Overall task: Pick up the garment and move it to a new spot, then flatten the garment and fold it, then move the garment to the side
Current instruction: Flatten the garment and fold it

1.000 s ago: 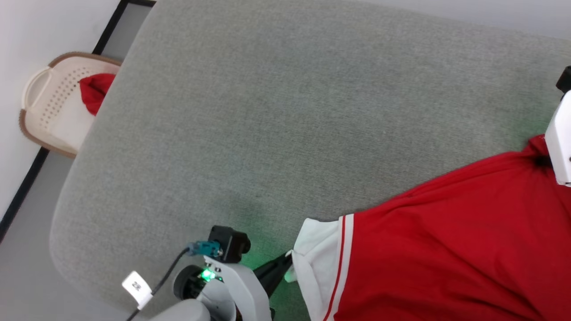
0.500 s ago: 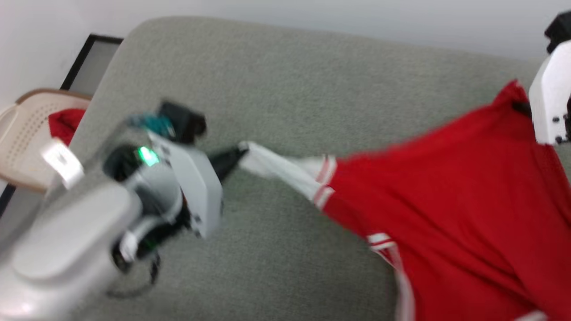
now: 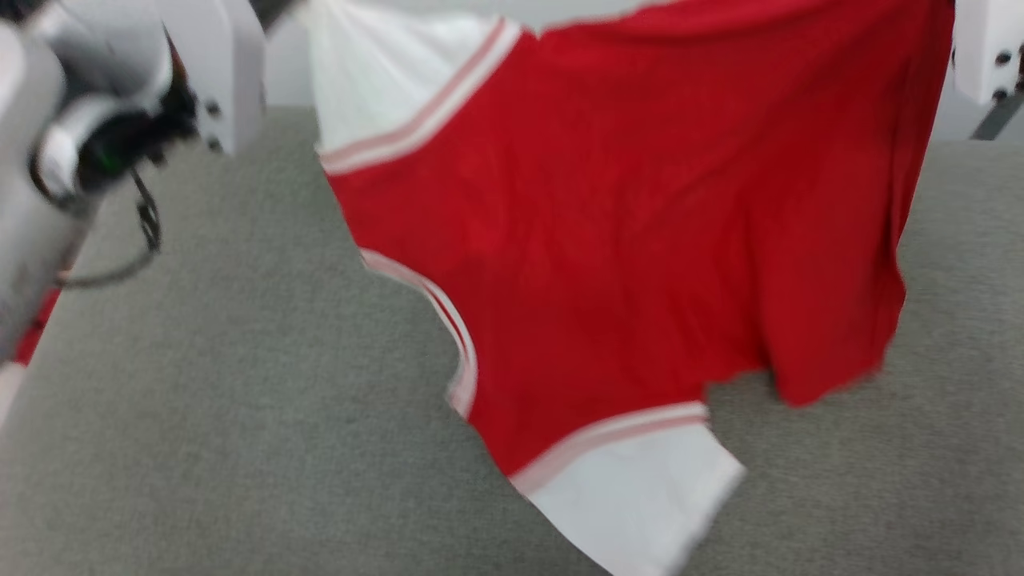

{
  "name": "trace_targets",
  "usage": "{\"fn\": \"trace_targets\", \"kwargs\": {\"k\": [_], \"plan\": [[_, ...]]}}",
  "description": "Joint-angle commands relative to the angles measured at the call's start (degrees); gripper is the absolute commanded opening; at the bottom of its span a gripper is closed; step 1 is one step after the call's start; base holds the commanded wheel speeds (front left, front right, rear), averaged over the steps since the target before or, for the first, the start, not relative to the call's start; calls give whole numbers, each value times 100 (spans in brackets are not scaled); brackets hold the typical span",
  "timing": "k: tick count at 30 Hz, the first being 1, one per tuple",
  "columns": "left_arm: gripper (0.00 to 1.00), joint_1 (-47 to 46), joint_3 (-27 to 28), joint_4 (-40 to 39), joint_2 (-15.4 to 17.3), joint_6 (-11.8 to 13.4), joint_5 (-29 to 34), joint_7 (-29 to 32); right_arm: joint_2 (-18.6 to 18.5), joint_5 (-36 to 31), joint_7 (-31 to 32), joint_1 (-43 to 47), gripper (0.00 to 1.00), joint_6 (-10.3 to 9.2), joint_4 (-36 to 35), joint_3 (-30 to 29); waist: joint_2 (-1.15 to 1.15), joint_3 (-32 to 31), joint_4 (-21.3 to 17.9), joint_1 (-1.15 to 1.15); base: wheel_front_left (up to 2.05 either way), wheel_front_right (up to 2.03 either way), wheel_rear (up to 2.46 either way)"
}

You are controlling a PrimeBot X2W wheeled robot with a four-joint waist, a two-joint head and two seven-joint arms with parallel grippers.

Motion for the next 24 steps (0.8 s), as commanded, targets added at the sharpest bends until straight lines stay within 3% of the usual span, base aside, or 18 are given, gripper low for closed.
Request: {"fn": "trace_targets", "kwargs": {"k": [1, 12, 19, 24], "plan": [[0, -338, 20, 276, -42, -105, 176, -43, 72, -70, -200, -195, 0, -8, 102, 72, 0, -249, -269, 0, 0, 0, 0], [0, -1977, -21, 2091, -610, -417, 1009, -986, 393, -197, -1437, -1103, 0, -8, 765, 225, 0, -263, -596, 0, 0, 0, 0], [0, -2733, -86, 2717, -742, -490, 1305, -1470, 474, -314, -1838, -1539, 0, -8, 1121, 210, 0, 228, -721, 0, 0, 0, 0], [0, -3363, -36, 3230, -855, -502, 1433, -1861, 546, -606, -2387, -1962, 0, -8, 1376, 159, 0, 916, -844, 0, 0, 0, 0]]}}
